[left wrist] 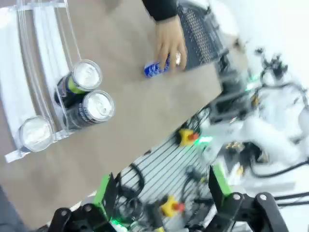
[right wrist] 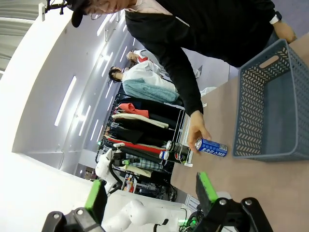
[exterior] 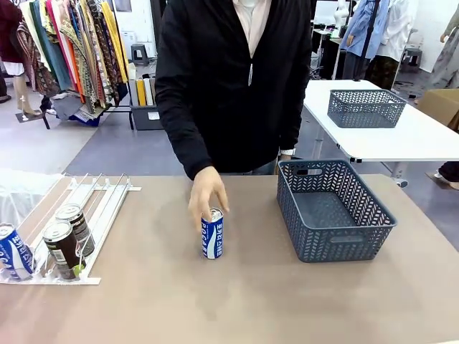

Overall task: Retrieve and store the cans from the dispenser.
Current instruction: Pick up one can from the Automatic Can Dispenser and place it in the middle of the table, then pick up the last remaining can from one row of the Automatic Can Dispenser and place it in the middle of the table.

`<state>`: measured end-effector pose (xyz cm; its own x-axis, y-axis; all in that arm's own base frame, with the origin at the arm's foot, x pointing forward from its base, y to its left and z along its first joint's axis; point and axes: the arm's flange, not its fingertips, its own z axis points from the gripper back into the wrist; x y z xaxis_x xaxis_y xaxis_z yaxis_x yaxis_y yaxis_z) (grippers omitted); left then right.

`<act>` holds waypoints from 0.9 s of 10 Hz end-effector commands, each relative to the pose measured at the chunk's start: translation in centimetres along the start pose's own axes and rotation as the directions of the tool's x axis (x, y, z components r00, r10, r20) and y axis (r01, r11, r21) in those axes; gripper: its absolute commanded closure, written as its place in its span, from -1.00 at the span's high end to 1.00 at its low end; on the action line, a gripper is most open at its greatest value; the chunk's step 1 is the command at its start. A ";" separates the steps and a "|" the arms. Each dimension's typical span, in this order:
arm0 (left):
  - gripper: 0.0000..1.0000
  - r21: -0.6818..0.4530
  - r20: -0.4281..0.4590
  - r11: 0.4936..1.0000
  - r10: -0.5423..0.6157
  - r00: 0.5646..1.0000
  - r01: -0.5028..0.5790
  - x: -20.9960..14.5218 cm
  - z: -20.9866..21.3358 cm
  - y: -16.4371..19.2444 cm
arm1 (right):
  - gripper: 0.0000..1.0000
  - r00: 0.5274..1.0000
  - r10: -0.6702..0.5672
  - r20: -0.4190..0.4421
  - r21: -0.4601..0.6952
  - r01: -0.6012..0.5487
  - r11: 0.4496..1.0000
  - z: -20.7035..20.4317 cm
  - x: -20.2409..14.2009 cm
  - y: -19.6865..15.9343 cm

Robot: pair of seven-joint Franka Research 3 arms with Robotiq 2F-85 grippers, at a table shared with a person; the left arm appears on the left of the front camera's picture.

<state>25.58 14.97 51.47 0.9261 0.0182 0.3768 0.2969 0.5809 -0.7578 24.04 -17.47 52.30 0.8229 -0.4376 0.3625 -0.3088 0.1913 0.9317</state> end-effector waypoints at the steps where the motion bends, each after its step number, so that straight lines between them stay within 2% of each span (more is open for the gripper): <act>1: 1.00 -0.138 0.162 0.990 0.053 0.985 -0.031 0.0 -1.9 2.0 | 1.00 1.000 0.019 0.013 0.019 -0.019 1.000 -0.1 0.4 0.3; 2: 1.00 -0.143 0.178 0.988 0.082 0.981 -0.057 -0.4 -2.1 2.7 | 1.00 1.000 0.019 0.013 0.019 -0.019 1.000 -0.1 0.4 0.3; 3: 1.00 -0.074 0.088 0.996 0.065 0.994 -0.059 -0.8 0.6 2.2 | 1.00 1.000 0.019 0.013 0.019 -0.019 1.000 -0.1 0.4 0.3; 9: 1.00 -0.074 0.088 0.996 0.065 0.994 -0.059 -0.8 0.6 2.2 | 1.00 1.000 0.019 0.013 0.019 -0.019 1.000 -0.1 0.4 0.3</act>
<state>25.35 16.44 49.94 0.9227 0.1441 0.3575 0.2369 0.5196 -0.8209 24.04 -17.47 52.30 0.8229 -0.4375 0.3625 -0.3088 0.1913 0.9317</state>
